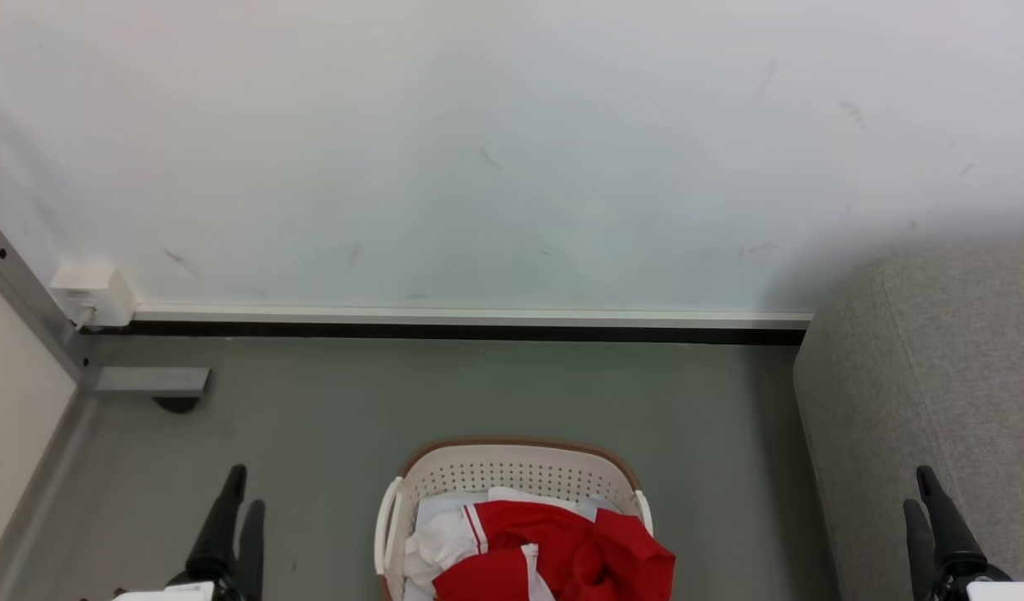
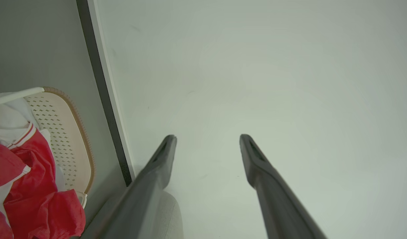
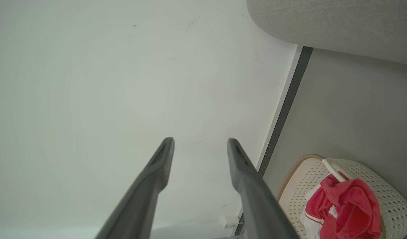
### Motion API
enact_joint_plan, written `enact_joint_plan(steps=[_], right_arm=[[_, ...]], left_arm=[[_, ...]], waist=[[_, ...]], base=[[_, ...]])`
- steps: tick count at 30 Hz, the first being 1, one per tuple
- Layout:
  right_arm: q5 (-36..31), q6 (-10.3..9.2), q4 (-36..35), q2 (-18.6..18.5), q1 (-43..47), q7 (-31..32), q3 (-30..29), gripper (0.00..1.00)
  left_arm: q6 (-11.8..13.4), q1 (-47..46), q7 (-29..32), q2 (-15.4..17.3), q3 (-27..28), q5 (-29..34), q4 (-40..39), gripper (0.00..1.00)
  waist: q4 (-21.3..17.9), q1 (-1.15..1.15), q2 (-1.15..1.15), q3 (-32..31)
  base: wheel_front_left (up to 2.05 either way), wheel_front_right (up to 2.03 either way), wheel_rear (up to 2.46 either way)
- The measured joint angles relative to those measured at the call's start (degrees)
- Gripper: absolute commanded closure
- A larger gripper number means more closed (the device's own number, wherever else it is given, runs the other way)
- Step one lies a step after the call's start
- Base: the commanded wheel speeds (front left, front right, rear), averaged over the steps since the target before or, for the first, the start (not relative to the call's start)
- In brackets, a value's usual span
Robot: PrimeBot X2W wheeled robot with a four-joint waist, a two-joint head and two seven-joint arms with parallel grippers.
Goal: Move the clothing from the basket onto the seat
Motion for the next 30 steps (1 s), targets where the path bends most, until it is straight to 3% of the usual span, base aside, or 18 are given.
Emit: enact_joint_plan(steps=[14, 30], right_arm=[[-2.94, 0.0, -2.78, -0.35, 0.02, -3.68, 4.31, 0.0], [-15.55, 0.0, -6.02, -1.56, -0.57, -7.64, 7.78, 0.0]], left_arm=[[0.12, 0.47, -3.75, -0.07, 0.21, 3.38, -2.37, 0.0], [0.12, 0.45, -7.61, -0.01, -0.62, 21.46, -6.22, 0.0]], waist=[[0.03, 0.0, 0.0, 0.1], [0.04, 0.0, 0.0, 0.2]], base=[[0.0, 0.0, 0.0], [0.0, 0.0, 0.0]])
